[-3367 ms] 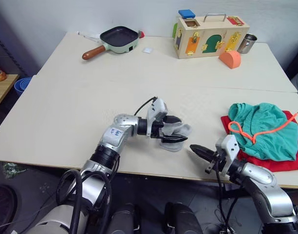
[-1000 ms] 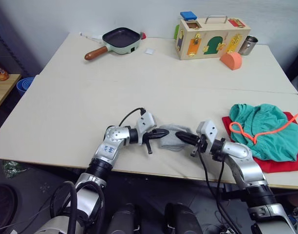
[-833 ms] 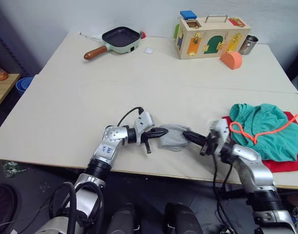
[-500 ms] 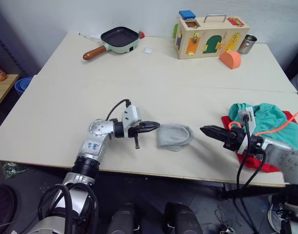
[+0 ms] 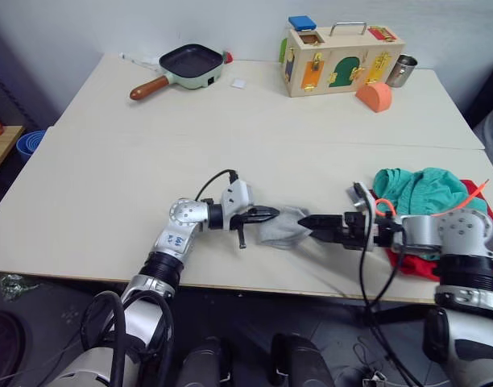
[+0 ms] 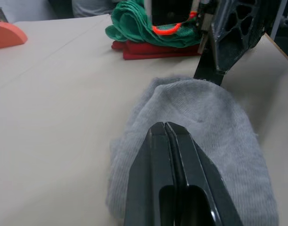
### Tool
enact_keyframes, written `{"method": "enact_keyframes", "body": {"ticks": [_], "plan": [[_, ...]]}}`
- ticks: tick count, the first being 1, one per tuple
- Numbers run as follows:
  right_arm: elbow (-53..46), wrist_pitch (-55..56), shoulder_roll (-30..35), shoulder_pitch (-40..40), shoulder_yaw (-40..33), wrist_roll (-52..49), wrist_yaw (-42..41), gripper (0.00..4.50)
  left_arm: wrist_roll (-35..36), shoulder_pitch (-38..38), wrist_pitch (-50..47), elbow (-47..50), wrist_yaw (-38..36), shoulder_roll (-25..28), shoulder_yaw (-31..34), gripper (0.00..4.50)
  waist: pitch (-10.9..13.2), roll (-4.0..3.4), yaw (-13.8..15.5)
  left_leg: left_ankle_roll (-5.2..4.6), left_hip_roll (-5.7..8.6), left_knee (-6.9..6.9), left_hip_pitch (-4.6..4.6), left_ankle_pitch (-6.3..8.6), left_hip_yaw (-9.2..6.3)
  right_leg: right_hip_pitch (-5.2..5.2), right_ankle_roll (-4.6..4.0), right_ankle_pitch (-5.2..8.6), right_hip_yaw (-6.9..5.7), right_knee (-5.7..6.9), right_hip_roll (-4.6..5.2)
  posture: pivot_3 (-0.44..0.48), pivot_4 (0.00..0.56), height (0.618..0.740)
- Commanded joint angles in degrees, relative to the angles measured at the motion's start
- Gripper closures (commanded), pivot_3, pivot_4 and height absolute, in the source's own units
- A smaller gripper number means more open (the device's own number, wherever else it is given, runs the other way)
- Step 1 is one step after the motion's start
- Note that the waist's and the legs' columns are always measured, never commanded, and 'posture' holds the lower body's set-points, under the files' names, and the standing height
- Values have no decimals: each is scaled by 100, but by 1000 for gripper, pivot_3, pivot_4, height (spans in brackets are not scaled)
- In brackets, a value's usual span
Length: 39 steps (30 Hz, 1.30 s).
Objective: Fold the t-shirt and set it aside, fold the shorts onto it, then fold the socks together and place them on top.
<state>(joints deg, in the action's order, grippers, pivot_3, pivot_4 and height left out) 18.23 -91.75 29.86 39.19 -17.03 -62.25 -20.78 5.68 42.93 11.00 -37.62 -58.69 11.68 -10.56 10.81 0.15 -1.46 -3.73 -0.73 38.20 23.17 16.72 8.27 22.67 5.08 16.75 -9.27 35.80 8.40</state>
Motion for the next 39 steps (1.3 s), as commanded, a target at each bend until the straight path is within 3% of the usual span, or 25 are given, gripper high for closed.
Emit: {"method": "enact_keyframes", "body": {"ticks": [1, 8, 11, 20, 22, 24, 26, 29, 32, 35, 39], "plan": [[225, -75, -299, 40, 142, 107, 288, 24, -252, 161, 244, -334, 83, 51, -83, 4500, 0, 0, -33, 0, 0, -1, -1, 0, 1, 0, 0, 0, 1, 0, -1, 0, 150, 740], [544, -75, -769, 258, -45, 423, 404, 24, -349, 199, 501, -624, 57, 90, -63, 4500, -20, 10, -73, 2, -8, -2, -9, -1, 5, 0, 0, 0, 8, 5, -4, 0, 150, 740], [634, -75, -942, 298, -176, 536, 452, 544, -343, 171, 558, -648, 54, 120, -41, 4500, -20, 10, -87, 2, -8, -2, -10, 0, 5, 0, 0, 0, 9, 5, -3, 0, 150, 740], [658, -75, -1071, 332, -364, 720, 349, 3699, -252, 72, 586, -542, 40, 170, 36, 4500, -21, 10, -102, 4, -7, -6, -5, -1, 5, 5, 0, 0, 9, 5, -2, 0, 150, 740], [678, -75, -1113, 350, -504, 672, 363, 4227, -172, 48, 600, -473, 35, 178, 112, 4500, -22, 11, -102, 4, -7, -6, -6, -1, 4, 4, 0, 0, 9, 5, -2, 0, 150, 740], [701, -75, -1138, 383, -653, 629, 400, 4383, -81, 23, 611, -381, 3, 186, 189, 4500, -22, 11, -103, 4, -7, -6, -5, -1, 4, 5, 0, 0, 10, 5, -1, 0, 150, 740], [447, -75, -807, 290, -660, 177, 283, 4383, 779, -192, 113, 428, -568, 229, 491, 4500, -21, 10, -106, 4, -7, -6, -4, -1, 5, 6, 0, 0, 10, 5, -1, 0, 150, 740], [-137, -75, -91, -19, -549, -686, -90, 4383, 1466, -463, -749, 1524, -715, 445, 788, 3913, -5, -14, -45, 4, -6, -12, 10, -1, 3, 17, 0, 0, 9, -3, 1, 0, 150, 740], [-862, -75, 1162, -572, -379, -1267, -641, 4384, 1973, -825, -1628, 2751, -757, 875, 949, 2999, 5, -31, 10, -5, 4, -13, 17, 4, 1, 17, 0, 0, 8, -16, 5, 0, 150, 740], [-571, -75, 2299, -972, -996, -1992, -971, 4384, 2544, -1168, -2561, 3894, -577, 1337, 1200, 2089, 5, -31, 4, -14, 6, -12, 15, 14, 0, 1, 11, -6, 6, -37, 3, 0, 150, 740], [100, -75, 3316, -1475, -2000, -2157, -962, 4384, 3160, -1365, -3478, 4848, -150, 1662, 1512, 848, 6, -29, 21, -23, 6, -11, 10, 14, 1, -20, 37, -20, 7, -80, -2, 0, 150, 740]]}}
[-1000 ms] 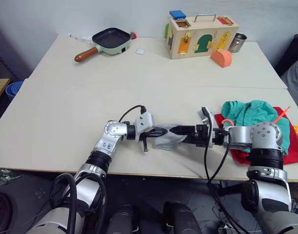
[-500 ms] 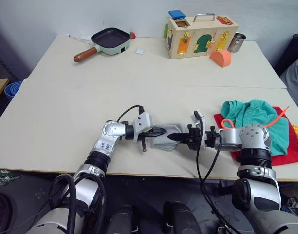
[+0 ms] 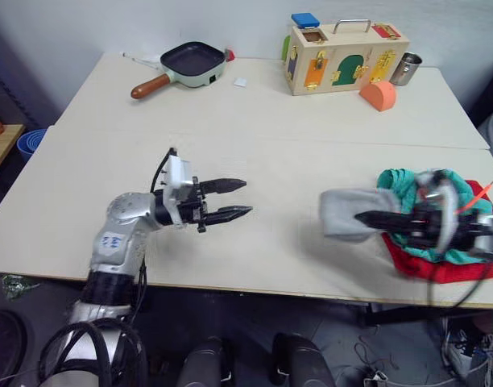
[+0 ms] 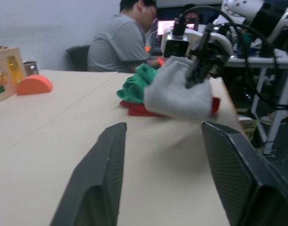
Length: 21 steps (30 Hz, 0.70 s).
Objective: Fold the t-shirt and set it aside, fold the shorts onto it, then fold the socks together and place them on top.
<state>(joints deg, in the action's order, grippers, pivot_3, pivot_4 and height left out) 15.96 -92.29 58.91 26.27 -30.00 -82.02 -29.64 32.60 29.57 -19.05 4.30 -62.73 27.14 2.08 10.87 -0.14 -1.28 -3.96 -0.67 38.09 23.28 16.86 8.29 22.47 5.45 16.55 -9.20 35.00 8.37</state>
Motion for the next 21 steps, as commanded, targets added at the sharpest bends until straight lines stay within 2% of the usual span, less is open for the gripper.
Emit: {"method": "enact_keyframes", "body": {"ticks": [1, 3, 6, 8, 13, 17, 21], "plan": [[539, -21, 602, -307, -961, -105, -82, 4384, 561, -49, -610, 809, 347, 148, 280, 573, 0, 0, 17, 0, 0, 0, -2, 0, 0, -3, 2, -1, 1, 0, 0, 0, 150, 740], [993, 10, 936, -516, -1395, 189, -126, 4384, 623, -70, -742, 975, 443, 180, 273, 24, 0, 0, 68, -1, 1, 1, -2, 0, 2, -2, 3, -2, 4, -11, 2, 0, 150, 740], [1571, 268, 1245, -673, -1578, 711, -331, 4384, 643, -53, -809, 1027, 533, 154, 238, 0, 0, 0, 118, 0, 1, 1, -5, 0, 11, 1, 5, -3, 11, -12, -1, 0, 150, 740], [1933, 644, 1339, -651, -1323, 1200, -551, 4384, 587, -26, -764, 968, 551, 96, 165, 0, 0, 0, 113, 0, 0, 1, -6, 0, 14, 2, 5, -3, 12, -13, -3, 0, 150, 740], [2491, 1840, 1337, -32, 319, 2732, -1458, 4384, 497, 156, -732, 872, 484, 78, -12, 0, 2, -10, 106, 4, 0, 0, -2, -2, 24, 11, 5, -3, 17, -13, -7, 0, 150, 740], [3179, 2986, 1017, 1083, 1679, 4066, -2245, 4384, 479, 219, -745, 834, 452, 154, -37, 0, 1, -33, 87, 12, -1, -1, -5, -6, 30, 17, 5, -3, 23, -10, -13, 0, 150, 740], [3841, 4164, 694, 1779, 2493, 5210, -2780, 4384, 380, 211, -712, 829, 403, 275, -65, 0, 3, -35, 96, 21, -10, 0, -5, -10, 31, 17, 5, -3, 24, -12, -41, 0, 150, 740]]}}
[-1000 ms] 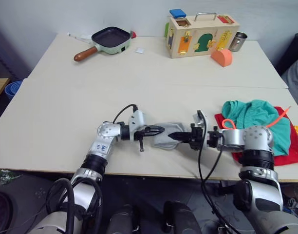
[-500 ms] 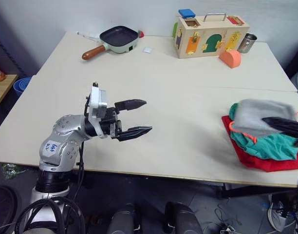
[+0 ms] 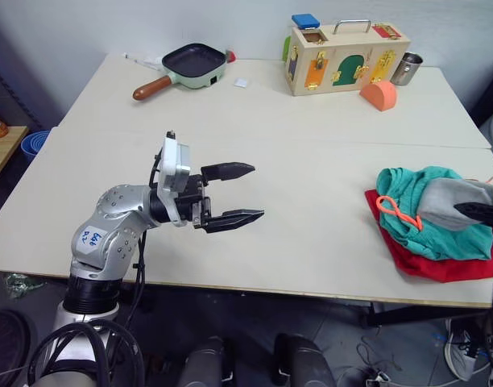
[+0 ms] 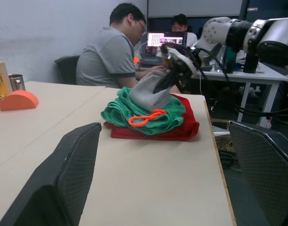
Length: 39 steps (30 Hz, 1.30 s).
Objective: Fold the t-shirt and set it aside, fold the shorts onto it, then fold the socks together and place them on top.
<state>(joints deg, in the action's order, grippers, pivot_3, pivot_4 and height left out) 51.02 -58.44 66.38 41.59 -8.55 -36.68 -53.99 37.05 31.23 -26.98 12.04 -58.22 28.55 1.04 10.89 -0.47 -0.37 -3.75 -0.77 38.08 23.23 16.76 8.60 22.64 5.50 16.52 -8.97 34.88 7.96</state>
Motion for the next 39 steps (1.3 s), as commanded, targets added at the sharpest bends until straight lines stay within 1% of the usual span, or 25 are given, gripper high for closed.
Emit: {"method": "enact_keyframes", "body": {"ticks": [1, 3, 5, 6, 7, 10, 12, 15, 17, 20, 22, 23, 25, 27, 29, 30, 31, 32, 33, 35, 37, 39], "plan": [[540, 1068, -150, 419, 493, 955, -331, 4384, -84, 46, 85, 43, -50, 158, 53, 0, 1, -2, 6, 0, 0, -1, 0, 0, 0, 2, 0, 0, 2, 0, -15, 0, 150, 740], [889, 1271, -262, 737, 657, 1320, -440, 4384, -104, 62, 94, 13, -49, 199, 74, 0, 1, -5, 13, 2, -1, -1, 2, -1, 1, 2, 0, 0, 4, 6, -20, 0, 150, 740], [1093, 1197, -243, 1020, 876, 1648, -831, 4384, -138, 105, 118, -30, -81, 268, 91, 0, 2, -6, 16, 1, 0, 1, 3, -1, 0, 2, 0, 0, 6, 8, -21, 0, 150, 740], [1183, 1241, -236, 1120, 928, 1790, -929, 3663, -153, 122, 131, -55, -99, 289, 95, 0, 2, -6, 13, 1, -1, 2, 3, -1, 0, 2, 0, 0, 6, 8, -20, 0, 150, 740], [1230, 1234, -194, 1199, 982, 1908, -1131, 3365, -168, 134, 146, -74, -111, 305, 101, 0, 2, -6, 11, 2, -3, 2, 3, -1, -1, 1, -1, 0, 6, 8, -21, 0, 150, 740], [1338, 1415, 94, 1387, 940, 2197, -1316, 2494, -237, 103, 229, -127, -157, 373, 124, 0, 6, -15, 18, 3, -4, 2, 3, 0, -3, 2, -1, 0, 5, 8, -20, 0, 150, 740], [1357, 1530, 327, 1447, 935, 2375, -1472, 1717, -261, 37, 313, -152, -202, 437, 161, 0, 10, -29, 26, 4, -3, 2, 4, 0, -4, 2, -2, 1, 4, 8, -19, 0, 150, 740], [1355, 1816, 652, 1424, 985, 2654, -1743, 655, -284, -100, 421, -197, -283, 552, 245, 0, 10, -31, 22, 7, -3, -1, 4, 2, -4, 3, -2, 1, 4, 7, -18, 0, 150, 740], [1341, 2137, 859, 1405, 913, 2747, -1925, 43, -318, -259, 502, -258, -350, 690, 370, 0, 10, -32, 9, 11, -6, 0, 4, 5, -5, 3, -3, 1, 4, 4, -18, 0, 150, 740], [1277, 2670, 978, 1370, 732, 2739, -2178, 43, -435, -485, 655, -364, -371, 901, 508, 0, 10, -33, -42, 16, -9, -1, 0, 8, 3, 9, -7, 3, 10, 1, -17, 0, 150, 740], [940, 3033, 943, 1206, 405, 2465, -2461, 43, -625, -718, 807, -475, -413, 1203, 682, 0, 10, -33, -93, 19, -14, 0, -1, 9, 3, 9, -7, 3, 10, 2, -16, 0, 150, 740], [574, 3399, 806, 948, 48, 2148, -2682, 43, -796, -852, 917, -558, -356, 1369, 781, 0, 10, -33, -120, 21, -16, 0, 0, 9, 3, 9, -7, 4, 10, 2, -11, 0, 150, 740], [-147, 3954, 461, 399, -524, 1687, -2833, 43, -990, -1073, 1046, -655, -287, 1589, 909, 0, 10, -31, -161, 27, -21, -2, -6, 13, 5, 10, -12, 7, 10, 9, -4, 0, 150, 740], [-1068, 3974, 58, -231, -871, 1365, -2763, 43, -1090, -1259, 1035, -719, -188, 1718, 1000, 0, 9, -30, -162, 34, -36, -3, -11, 13, 14, 6, -13, 7, 5, 25, -22, 0, 150, 740], [-1950, 4886, -537, -830, -1156, 1204, -2681, 43, -1087, -1470, 1074, -761, -242, 1800, 1101, 0, 7, -23, -137, 35, -41, -2, -14, 12, 10, 3, -13, 7, 9, 31, -22, 0, 150, 740], [-2404, 5450, -796, -1177, -1106, 1215, -2831, 43, -1159, -1575, 1268, -819, -274, 1816, 1146, 0, 9, -25, -120, 37, -45, 2, -14, 13, 8, 2, -13, 7, 8, 31, -24, 0, 150, 740], [-3123, 5731, -1261, -1505, -945, 1113, -2799, 43, -1349, -1730, 1616, -1003, -320, 1863, 1169, 0, 9, -25, -101, 36, -42, 0, -10, 12, 7, 7, -13, 7, 7, 33, -23, 0, 150, 740], [-3623, 6124, -1729, -1744, -774, 1075, -2754, 43, -1510, -1841, 1944, -1165, -376, 1899, 1170, 0, 9, -25, -91, 36, -41, -6, -9, 12, 7, 9, -13, 7, 8, 34, -21, 0, 150, 740], [-3983, 6335, -2033, -1990, -565, 1091, -2803, 43, -1627, -1914, 2111, -1294, -400, 1941, 1146, 0, 9, -26, -88, 41, -42, -5, -13, 15, 2, 6, -17, 9, 6, 36, -23, 0, 150, 740], [-4211, 6777, -2394, -2332, -261, 1228, -2945, 43, -1780, -2017, 2300, -1426, -413, 1998, 1093, 0, 10, -25, -47, 42, -41, -5, -9, 14, -1, 12, -20, 11, 4, 41, -23, 0, 150, 740], [-4143, 7119, -2644, -2540, -85, 1332, -2931, 43, -1884, -2077, 2529, -1558, -430, 2001, 1078, 0, 10, -26, 20, 39, -31, -4, -8, 15, -2, 14, -23, 12, 6, 49, -18, 0, 150, 740], [-3988, 7438, -2738, -2632, 22, 1419, -2926, 43, -1947, -2096, 2723, -1655, -442, 1994, 1079, 0, 10, -25, 44, 24, -11, 0, -9, 15, -1, 14, -23, 12, 8, 57, -9, 0, 150, 740]]}}
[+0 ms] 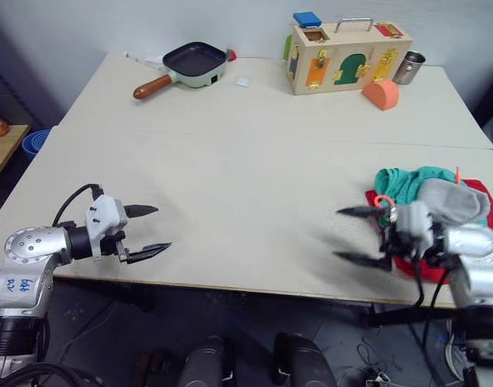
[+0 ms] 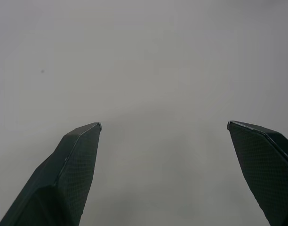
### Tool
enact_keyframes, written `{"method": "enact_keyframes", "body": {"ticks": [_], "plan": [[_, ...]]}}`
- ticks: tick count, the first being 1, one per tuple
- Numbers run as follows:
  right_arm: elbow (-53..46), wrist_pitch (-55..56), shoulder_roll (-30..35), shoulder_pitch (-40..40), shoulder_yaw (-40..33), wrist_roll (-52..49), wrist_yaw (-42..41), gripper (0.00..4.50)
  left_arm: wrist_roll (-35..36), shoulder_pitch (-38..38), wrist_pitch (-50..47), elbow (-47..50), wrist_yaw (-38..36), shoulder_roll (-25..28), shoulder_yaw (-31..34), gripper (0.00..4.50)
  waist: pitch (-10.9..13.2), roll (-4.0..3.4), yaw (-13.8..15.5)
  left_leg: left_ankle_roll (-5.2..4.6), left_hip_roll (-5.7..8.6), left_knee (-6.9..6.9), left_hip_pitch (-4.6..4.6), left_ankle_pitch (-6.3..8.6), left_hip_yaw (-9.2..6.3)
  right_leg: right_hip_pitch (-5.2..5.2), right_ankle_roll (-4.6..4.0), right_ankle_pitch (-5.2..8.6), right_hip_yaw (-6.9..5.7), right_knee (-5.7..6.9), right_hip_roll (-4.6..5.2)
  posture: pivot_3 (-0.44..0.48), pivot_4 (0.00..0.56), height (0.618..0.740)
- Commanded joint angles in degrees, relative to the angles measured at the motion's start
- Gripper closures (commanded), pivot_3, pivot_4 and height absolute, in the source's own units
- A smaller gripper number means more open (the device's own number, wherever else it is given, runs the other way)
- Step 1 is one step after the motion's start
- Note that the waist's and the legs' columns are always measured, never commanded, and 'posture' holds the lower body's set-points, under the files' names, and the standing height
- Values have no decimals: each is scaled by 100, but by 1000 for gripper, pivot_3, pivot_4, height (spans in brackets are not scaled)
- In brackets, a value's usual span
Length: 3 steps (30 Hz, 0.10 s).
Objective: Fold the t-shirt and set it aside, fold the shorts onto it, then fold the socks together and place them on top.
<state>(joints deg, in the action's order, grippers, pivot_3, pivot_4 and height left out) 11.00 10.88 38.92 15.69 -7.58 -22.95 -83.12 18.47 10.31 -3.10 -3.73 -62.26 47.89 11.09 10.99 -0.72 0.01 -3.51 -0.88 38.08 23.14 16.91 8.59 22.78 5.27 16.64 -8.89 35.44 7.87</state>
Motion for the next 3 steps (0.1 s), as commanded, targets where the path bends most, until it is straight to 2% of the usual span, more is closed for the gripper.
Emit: {"method": "enact_keyframes", "body": {"ticks": [1, 3], "plan": [[46, 586, -31, -47, -64, 62, 65, 43, -76, -12, 382, -86, -61, 61, 90, 0, 0, 0, 2, -3, 9, 2, 0, 3, -1, -2, 2, -1, -1, 0, 35, 0, 150, 740], [75, 650, -61, -38, -54, 57, 178, 43, -46, -15, 432, -100, -96, 62, 105, 0, 1, 3, -5, -2, 21, 2, -1, 8, -1, -3, 9, -5, -4, 0, 53, 0, 150, 740]]}}
